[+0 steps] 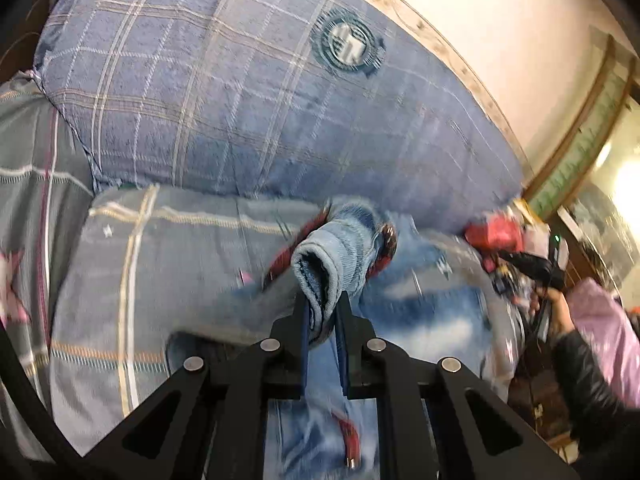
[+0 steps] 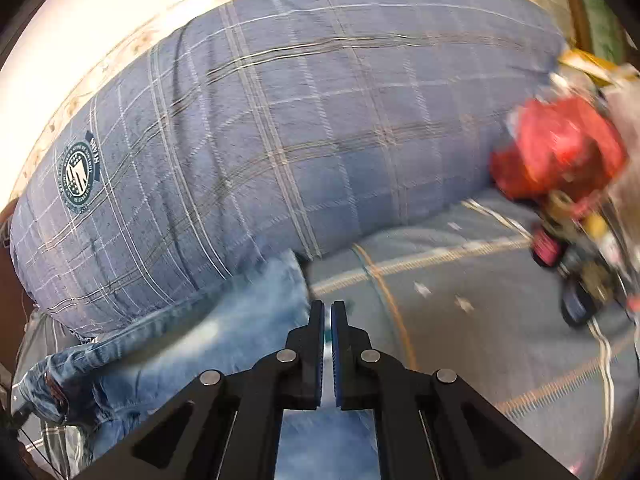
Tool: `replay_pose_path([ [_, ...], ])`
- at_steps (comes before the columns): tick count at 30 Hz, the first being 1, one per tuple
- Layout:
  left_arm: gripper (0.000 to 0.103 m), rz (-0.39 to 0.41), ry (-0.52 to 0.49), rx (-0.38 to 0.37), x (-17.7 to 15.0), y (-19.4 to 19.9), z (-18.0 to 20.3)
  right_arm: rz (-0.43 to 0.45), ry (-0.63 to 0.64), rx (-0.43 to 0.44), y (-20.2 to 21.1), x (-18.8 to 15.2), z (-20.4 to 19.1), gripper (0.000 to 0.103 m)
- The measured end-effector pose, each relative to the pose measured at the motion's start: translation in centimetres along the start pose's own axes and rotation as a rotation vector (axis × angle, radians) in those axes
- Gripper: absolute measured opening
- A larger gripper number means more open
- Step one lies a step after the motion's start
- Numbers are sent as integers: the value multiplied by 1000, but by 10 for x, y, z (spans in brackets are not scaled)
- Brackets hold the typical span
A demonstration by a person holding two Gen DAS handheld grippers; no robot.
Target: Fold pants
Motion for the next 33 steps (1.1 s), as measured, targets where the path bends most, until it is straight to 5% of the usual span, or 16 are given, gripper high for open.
replay_pose_path([
  [6,12,-59,1,2,-25,-9,3,-119,7,-33,-9,-35,16,4],
  [10,12,-53,-2,12,-21,-16,6,-184,49,-41,-25,-43,-7,10],
  [12,12,-53,7,15,-19,-17,7,-192,71,-33,-29,-44,-21,30],
  [13,12,-53,6,15,-19,-16,7,-193,77,-23,-33,-42,-29,69],
  [14,12,-52,1,15,-19,-16,8,-186,77,-19,-34,-41,-34,95],
  [23,12,-70,-4,-2,-23,-14,7,-246,18,60,-81,2,-84,97],
  [26,12,-81,-2,-4,-23,-15,8,-298,-61,169,-112,17,-111,96],
  [33,12,-103,-22,-15,-19,-16,8,-457,-303,188,-202,19,-149,86],
])
Point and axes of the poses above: each gripper's, at about its wrist camera, not at the fingertips, and y roughly against the way its jaws point, z to its right, x to its top, the point moved 1 cm from there along -y, roughly the way its jaws point, and after that the axes turned 9 degrees about -x, right-handed, at the moved point
